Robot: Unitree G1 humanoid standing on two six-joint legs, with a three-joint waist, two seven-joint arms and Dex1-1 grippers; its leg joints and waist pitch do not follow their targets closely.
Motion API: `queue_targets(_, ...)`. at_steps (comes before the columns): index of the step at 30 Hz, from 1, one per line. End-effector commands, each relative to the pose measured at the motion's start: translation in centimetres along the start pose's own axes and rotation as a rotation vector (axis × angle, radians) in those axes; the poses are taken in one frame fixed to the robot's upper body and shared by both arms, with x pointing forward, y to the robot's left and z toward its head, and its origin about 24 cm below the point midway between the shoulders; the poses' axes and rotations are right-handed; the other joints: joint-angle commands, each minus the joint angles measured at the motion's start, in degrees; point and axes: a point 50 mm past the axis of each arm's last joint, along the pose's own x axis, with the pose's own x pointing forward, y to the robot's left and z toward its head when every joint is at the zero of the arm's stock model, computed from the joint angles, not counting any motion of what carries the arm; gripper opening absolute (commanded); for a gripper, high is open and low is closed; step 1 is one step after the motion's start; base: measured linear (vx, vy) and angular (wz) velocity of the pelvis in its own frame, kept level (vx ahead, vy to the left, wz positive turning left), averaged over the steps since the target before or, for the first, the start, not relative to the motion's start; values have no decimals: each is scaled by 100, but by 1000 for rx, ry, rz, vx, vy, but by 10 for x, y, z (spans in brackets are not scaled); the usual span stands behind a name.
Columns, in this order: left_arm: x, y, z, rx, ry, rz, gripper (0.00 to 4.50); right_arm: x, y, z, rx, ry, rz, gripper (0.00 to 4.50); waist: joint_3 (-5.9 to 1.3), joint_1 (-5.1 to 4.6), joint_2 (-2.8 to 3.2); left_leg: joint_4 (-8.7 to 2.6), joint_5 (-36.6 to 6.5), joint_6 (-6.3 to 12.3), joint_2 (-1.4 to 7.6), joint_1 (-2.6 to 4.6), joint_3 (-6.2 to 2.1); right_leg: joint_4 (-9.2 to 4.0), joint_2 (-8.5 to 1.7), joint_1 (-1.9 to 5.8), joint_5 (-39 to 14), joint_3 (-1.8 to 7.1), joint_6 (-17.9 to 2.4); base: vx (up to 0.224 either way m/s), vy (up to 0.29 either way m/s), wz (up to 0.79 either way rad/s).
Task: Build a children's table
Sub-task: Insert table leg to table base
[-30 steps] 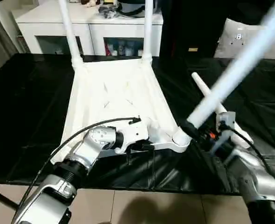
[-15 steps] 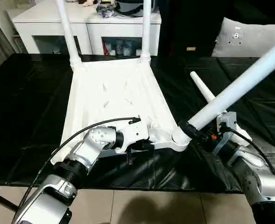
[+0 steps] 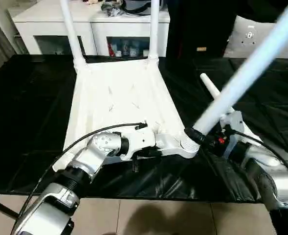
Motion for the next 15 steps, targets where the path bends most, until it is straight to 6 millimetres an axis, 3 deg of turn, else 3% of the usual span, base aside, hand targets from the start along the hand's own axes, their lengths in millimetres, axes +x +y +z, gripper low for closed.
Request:
queue_targets(1, -5, 2, -11, 6, 87, 16, 0, 3, -2, 7, 6, -13, -4, 188, -214, -50, -42, -491, -2382, 177, 317, 25, -190, -629, -518, 121, -3698, 259, 4, 0, 0, 0)
queue_targets(5, -6, 1, -12, 11, 95, -1, 0, 9, -2, 13, -9, 1, 32, 188, -228, -97, -35, -501, -2265, 211, 328, -18, -187, -584, -519, 145, -3454, 303, -127, 0, 0, 0)
queue_targets(8, -6, 2, -11, 16, 98, -6, 0, 10, -5, 17, -20, 23, 64, 188, -284, -36, -33, -501, -1735, 304, 371, -58, -154, -469, -513, 165, -2703, 387, -430, 0, 0, 0)
queue_targets(11, -7, 2, -9, 23, 96, -10, 0, 10, -8, 20, -19, 50, 104, 188, -296, 9, -27, -493, -1443, 363, 398, -71, -117, -373, -500, 179, -2219, 436, -718, 0, 0, 0)
queue_targets(13, -7, 2, -9, 27, 96, -17, 0, 12, -9, 21, -32, 80, 135, 188, -326, 25, -39, -467, -1288, 397, 388, -81, -94, -317, -494, 198, -1936, 462, -837, 31, -10, 2)
queue_targets(15, -7, 2, -8, 32, 99, -26, 0, 12, -9, 21, -48, 109, 166, 188, -364, 64, -52, -406, -844, 517, 364, -111, -59, -222, -483, 216, -1367, 482, -1035, 0, 0, 0)
